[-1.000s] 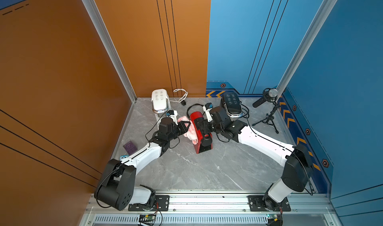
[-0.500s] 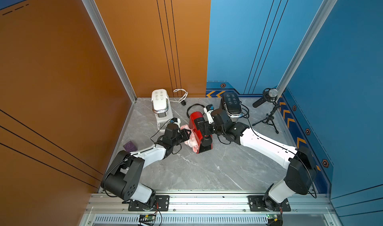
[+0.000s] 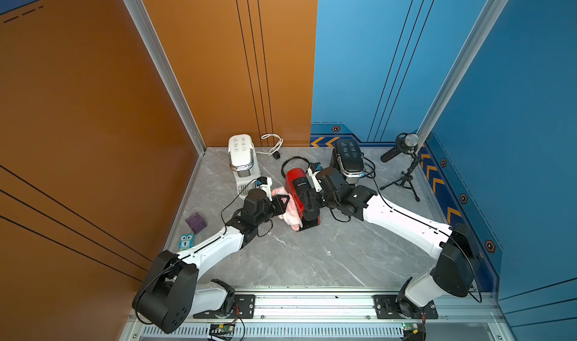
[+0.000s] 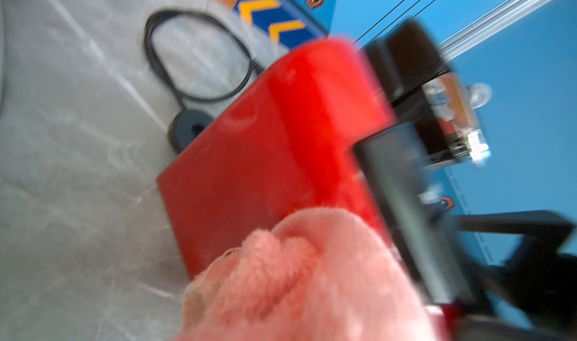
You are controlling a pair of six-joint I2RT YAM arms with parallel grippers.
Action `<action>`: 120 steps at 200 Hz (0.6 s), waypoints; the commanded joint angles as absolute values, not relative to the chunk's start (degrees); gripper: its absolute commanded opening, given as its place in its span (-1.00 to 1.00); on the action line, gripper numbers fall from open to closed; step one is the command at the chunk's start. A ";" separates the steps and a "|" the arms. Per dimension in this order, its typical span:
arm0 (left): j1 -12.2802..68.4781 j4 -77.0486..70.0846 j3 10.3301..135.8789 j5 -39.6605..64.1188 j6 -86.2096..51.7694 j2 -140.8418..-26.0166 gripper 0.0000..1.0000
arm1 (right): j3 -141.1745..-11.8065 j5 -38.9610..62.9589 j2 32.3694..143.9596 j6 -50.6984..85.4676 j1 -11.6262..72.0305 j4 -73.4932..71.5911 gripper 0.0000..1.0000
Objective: Wipe the surface of a coffee machine
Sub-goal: Wipe the dirt from the surface of the coffee machine.
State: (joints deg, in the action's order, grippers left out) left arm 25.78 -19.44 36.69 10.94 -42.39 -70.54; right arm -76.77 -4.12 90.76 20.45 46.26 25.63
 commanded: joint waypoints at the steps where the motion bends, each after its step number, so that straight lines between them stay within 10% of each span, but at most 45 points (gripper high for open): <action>1: 25.64 -15.30 38.78 13.50 -40.42 -69.32 -1.00 | -79.00 -12.95 91.57 16.90 47.50 35.51 0.83; 120: 27.74 -21.98 29.73 8.82 -40.77 -83.01 -1.00 | -90.44 -7.42 102.72 14.87 46.85 37.77 1.00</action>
